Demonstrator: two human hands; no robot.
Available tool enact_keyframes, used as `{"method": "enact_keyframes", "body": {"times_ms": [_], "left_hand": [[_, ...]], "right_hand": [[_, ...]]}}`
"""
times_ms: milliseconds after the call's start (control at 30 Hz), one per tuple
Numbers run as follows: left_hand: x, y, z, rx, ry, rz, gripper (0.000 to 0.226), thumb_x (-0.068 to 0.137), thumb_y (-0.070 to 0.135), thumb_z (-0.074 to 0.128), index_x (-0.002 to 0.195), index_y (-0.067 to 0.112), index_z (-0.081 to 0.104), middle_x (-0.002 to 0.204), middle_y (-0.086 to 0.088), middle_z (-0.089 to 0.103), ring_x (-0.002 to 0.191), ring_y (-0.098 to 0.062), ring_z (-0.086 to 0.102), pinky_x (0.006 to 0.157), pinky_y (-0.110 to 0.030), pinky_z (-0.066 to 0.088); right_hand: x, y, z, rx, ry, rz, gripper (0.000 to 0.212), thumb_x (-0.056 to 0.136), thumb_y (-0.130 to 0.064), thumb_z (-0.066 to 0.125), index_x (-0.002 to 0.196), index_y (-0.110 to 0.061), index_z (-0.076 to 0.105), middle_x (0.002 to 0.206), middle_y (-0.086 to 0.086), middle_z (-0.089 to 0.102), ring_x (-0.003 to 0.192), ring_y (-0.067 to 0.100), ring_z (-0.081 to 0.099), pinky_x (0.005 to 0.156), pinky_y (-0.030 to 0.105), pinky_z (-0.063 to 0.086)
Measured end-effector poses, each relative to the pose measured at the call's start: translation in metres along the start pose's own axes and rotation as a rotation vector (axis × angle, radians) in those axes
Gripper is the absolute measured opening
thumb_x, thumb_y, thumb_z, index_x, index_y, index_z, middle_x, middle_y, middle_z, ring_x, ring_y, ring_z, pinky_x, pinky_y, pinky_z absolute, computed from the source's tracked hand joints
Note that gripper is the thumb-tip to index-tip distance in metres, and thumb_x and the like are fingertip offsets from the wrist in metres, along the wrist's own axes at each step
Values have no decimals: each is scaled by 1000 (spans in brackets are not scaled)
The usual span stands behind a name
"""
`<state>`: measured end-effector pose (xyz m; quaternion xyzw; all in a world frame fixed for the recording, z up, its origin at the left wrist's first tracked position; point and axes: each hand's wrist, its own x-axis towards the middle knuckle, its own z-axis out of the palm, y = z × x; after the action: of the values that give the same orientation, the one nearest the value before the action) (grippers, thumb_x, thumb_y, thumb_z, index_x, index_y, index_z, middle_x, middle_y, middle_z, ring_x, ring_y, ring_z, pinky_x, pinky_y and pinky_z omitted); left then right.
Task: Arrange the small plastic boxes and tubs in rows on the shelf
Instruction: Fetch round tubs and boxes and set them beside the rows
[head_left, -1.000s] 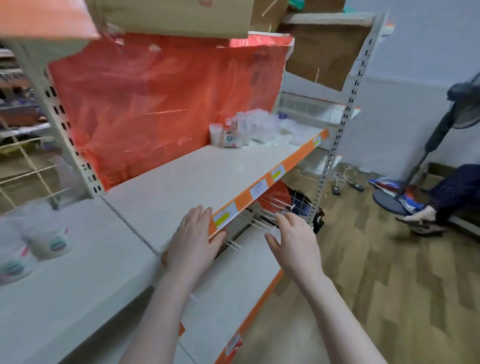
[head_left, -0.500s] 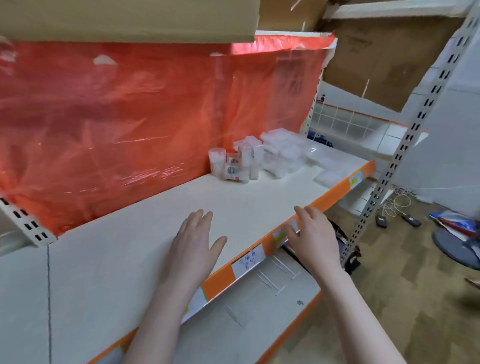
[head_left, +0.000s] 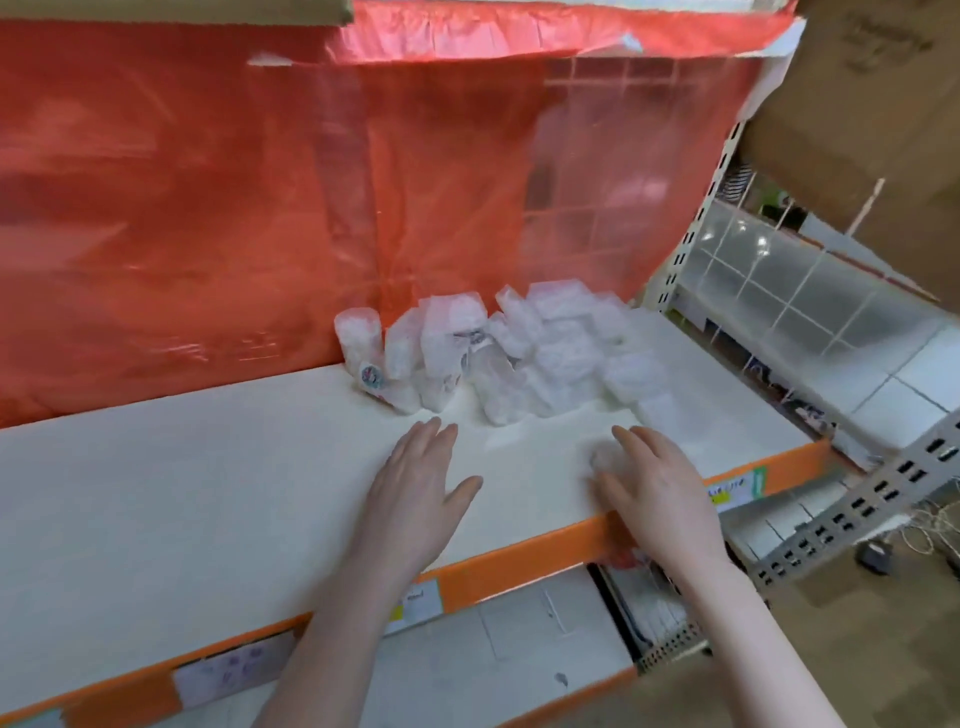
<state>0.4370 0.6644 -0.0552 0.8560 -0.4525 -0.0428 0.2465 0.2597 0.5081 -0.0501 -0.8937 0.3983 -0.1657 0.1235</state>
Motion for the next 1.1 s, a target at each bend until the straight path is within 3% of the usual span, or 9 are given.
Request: {"method": "enact_keyframes", "body": {"times_ms": [233,467,667,833,1100], "left_hand": [[40,30,23,33,-33,65,61,95,43,48,148,23,26,157,4,15,144,-10,10,113,-26,14],[70,34,29,46,1,143,56,93,36,53,144,23,33,157,4,17,144,-11,13,111,-27,19],[81,25,34,83,-42,164,64,93,33,53,149,27,22,158,6,13,144,-11,10,112,-28,19],[95,23,34,113,-50,199,68,89,21,59,148,24,26,157,3,14,144,-13,11,110,-31,24],[107,23,36,110,24,205,63,78,10,64,137,22,45,146,3,33,131,-16,32,89,-33,41]], "right_hand": [[20,27,1,45,-12,-151,37,79,-22,74,109,-1,67,111,18,63,106,37,58,91,46,44],[26,44,-16,24,-147,-209,55,84,-50,58,131,-22,53,139,0,46,133,18,36,109,30,23],[29,46,-22,73,-237,-159,65,80,-49,64,138,-29,43,146,-6,36,136,9,26,110,24,17],[33,44,-19,-31,-220,-140,67,80,-49,64,140,-30,40,143,-7,38,133,12,29,106,24,21],[27,38,-5,-106,-118,-93,60,83,-45,61,137,-24,45,135,-2,46,126,18,36,99,32,34]]}}
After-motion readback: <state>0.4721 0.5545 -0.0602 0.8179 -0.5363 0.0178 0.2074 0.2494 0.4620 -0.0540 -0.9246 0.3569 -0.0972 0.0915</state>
